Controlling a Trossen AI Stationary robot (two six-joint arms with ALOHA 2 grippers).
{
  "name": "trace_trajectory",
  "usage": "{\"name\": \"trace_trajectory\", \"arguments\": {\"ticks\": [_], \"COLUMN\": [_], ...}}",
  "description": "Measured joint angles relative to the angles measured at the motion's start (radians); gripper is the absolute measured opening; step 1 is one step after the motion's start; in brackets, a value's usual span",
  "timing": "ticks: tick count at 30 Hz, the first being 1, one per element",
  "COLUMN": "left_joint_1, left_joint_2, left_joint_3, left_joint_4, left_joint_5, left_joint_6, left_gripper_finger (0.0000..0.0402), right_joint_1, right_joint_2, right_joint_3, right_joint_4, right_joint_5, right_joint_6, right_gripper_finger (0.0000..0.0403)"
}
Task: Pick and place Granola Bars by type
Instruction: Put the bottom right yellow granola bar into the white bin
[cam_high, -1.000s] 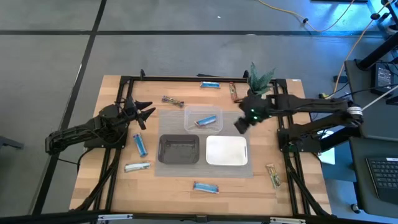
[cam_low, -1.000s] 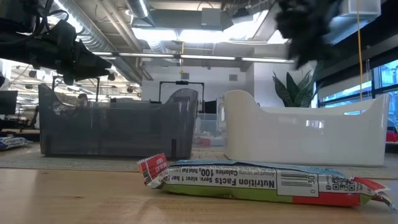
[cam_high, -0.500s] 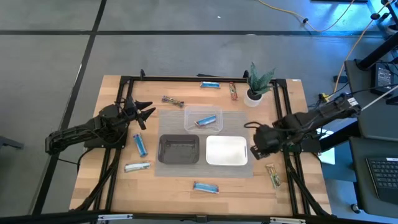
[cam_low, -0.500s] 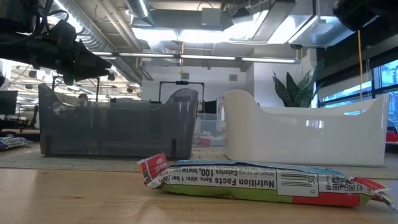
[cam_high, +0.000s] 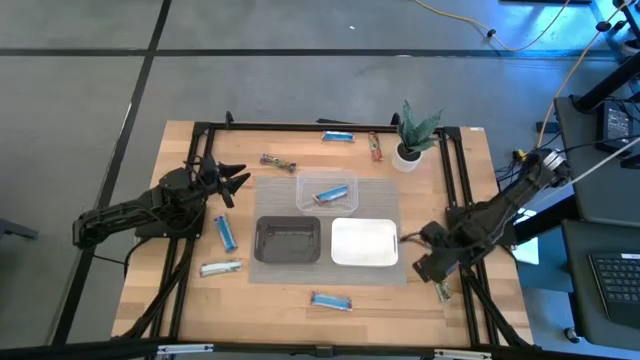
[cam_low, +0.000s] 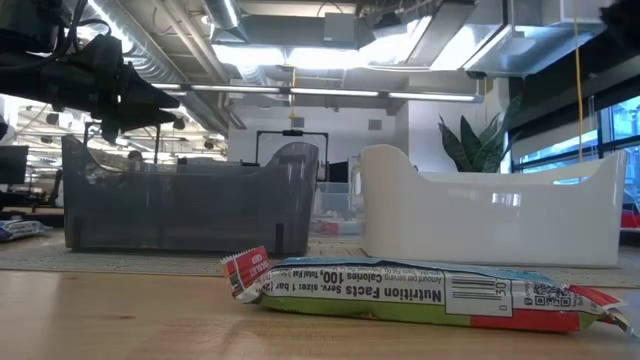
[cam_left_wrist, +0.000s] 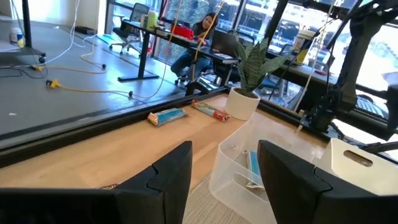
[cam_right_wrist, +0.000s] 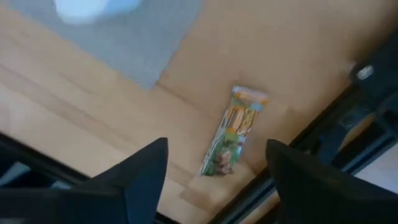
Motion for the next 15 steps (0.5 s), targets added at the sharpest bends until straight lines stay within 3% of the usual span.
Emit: {"name": "trace_trajectory", "arguments": {"ticks": [8,15], "left_joint_1": [0.000,0.000], "left_joint_2": [0.000,0.000], "left_joint_3": [0.000,0.000], "left_joint_4": [0.000,0.000], "left_joint_5": [0.001,0.009], "left_joint_6": [-0.042,-0.079], "left_gripper_finger": [0.0175,0.0173], "right_joint_1": [0.077,0.080], "right_joint_2": [0.072,0.072], "right_joint_3": [-0.119,-0.269], "right_joint_4": [0.077,0.271], "right_joint_5": [-0.025,-0.001], "right_joint_6": [0.265,0.285], "right_gripper_finger": [0.0288,0.0288]}}
